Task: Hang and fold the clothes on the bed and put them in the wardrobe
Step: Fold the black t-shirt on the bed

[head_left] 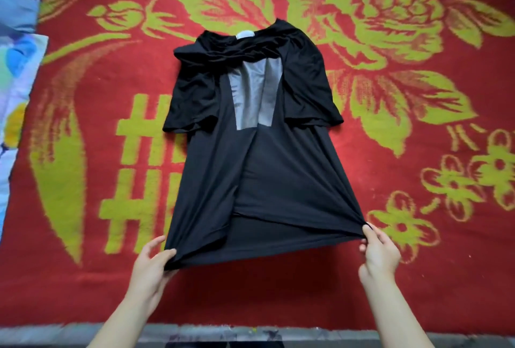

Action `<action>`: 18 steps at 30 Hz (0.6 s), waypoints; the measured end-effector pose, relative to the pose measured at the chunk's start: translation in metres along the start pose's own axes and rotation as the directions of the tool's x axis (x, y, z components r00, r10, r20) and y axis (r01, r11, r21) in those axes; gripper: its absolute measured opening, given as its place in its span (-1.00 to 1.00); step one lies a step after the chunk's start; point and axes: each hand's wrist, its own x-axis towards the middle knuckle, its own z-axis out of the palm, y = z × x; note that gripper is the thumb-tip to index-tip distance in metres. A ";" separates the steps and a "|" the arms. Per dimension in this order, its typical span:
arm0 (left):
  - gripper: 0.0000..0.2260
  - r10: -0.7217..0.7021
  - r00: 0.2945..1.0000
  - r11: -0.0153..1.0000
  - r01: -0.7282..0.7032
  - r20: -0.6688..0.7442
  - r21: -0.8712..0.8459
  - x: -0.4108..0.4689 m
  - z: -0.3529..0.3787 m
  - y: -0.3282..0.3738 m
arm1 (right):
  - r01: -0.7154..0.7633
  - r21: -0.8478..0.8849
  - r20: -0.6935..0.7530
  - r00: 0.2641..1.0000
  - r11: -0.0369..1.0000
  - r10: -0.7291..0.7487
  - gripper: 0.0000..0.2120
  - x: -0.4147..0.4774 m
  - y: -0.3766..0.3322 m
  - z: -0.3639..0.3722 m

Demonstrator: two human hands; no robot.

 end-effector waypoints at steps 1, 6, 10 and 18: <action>-0.72 -0.015 1.000 1.000 0.015 -0.007 -0.007 -0.001 -0.011 -0.004 | 0.009 -0.031 -0.002 1.000 0.999 -0.009 -0.85 -0.003 0.003 -0.007; -0.81 -0.120 0.980 0.968 0.150 -0.156 0.201 -0.007 -0.031 -0.043 | 0.023 -0.291 0.049 0.999 0.956 -0.009 -0.81 -0.014 0.041 -0.033; -0.69 0.152 0.951 0.738 0.070 -0.268 0.671 -0.009 -0.018 -0.057 | -0.009 -0.552 0.001 1.000 0.834 0.012 -0.73 -0.014 0.056 -0.035; -0.57 0.404 0.837 -0.215 -0.306 0.369 0.928 -0.010 0.042 -0.066 | 0.628 -0.772 0.635 0.752 -0.102 -0.175 -0.65 -0.025 0.065 -0.005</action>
